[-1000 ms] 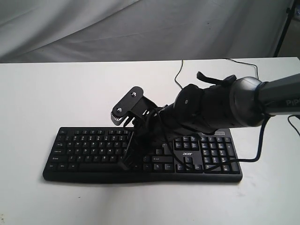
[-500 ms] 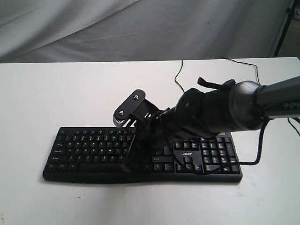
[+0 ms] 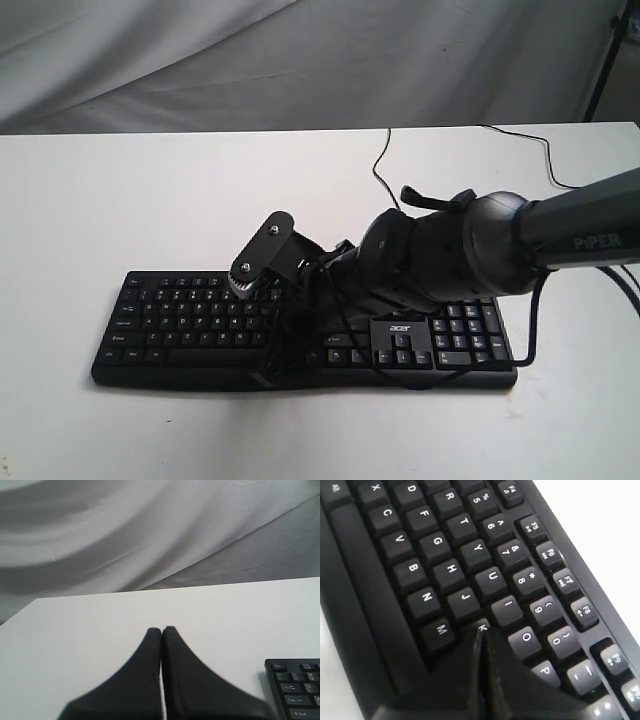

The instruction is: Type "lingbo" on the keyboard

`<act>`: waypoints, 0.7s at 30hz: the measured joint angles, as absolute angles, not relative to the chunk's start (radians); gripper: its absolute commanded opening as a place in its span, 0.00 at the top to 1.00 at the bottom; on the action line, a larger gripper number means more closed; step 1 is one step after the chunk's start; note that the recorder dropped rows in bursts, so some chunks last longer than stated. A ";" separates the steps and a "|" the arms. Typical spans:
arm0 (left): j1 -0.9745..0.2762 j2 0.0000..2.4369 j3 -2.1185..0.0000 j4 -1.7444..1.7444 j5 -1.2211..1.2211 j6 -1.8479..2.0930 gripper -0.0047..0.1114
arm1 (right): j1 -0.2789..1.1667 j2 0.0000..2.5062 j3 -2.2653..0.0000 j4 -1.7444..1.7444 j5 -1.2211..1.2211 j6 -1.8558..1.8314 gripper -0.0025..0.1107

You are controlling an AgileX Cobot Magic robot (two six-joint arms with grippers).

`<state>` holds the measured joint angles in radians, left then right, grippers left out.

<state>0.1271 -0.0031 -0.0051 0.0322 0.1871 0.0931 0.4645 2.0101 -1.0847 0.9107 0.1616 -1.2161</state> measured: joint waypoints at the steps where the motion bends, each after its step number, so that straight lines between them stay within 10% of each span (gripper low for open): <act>1: 0.127 -0.003 -0.005 0.032 0.187 0.093 0.95 | 0.464 2.010 -1.085 0.911 0.157 -1.216 0.98; 21: 0.127 -0.003 -0.005 0.032 0.187 0.093 0.95 | 0.454 2.010 -1.085 0.909 0.142 -1.238 0.98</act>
